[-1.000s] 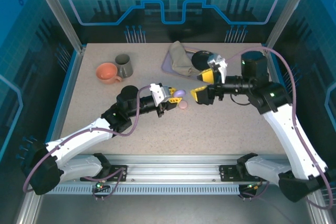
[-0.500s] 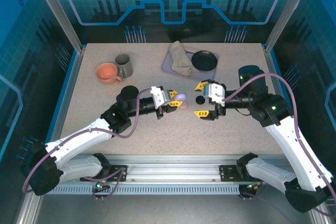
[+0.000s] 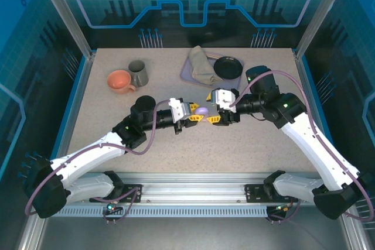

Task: Insert wireless bluetooth earbuds into charging case

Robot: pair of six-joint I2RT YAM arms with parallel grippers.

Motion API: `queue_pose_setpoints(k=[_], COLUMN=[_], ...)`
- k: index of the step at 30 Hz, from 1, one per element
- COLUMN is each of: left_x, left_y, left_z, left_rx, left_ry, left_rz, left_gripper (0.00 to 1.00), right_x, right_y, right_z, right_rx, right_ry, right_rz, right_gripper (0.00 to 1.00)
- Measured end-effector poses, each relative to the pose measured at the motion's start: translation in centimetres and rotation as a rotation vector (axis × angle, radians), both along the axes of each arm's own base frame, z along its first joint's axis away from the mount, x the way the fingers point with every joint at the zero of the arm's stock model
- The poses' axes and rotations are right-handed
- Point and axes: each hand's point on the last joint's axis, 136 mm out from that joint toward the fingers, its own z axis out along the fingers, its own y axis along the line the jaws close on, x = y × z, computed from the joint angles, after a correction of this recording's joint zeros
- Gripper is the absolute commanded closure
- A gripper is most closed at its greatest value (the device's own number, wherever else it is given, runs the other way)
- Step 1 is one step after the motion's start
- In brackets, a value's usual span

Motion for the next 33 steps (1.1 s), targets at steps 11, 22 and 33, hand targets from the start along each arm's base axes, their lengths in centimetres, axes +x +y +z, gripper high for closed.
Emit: queue_pose_setpoints(k=[11,22,33], left_x=[0.0,-0.1,-0.2], left_y=[0.0,0.1,0.1], left_z=[-0.3,-0.1,-0.1], left_rx=[0.012,0.011,0.014], left_ry=[0.001,-0.012,-0.013], left_rz=[0.0,-0.001,-0.008], left_gripper=[1.0,1.0,0.67], right_x=[0.3,0.0,-0.2], right_y=[1.2,1.5,1.3], right_z=[-0.5,-1.5,-1.4], right_rx=[-0.004,-0.024,-0.029], right_ry=[0.051,0.097,0.103], right_rz=[0.041,0.062,0.069], right_gripper=[0.6,0.64,0.74])
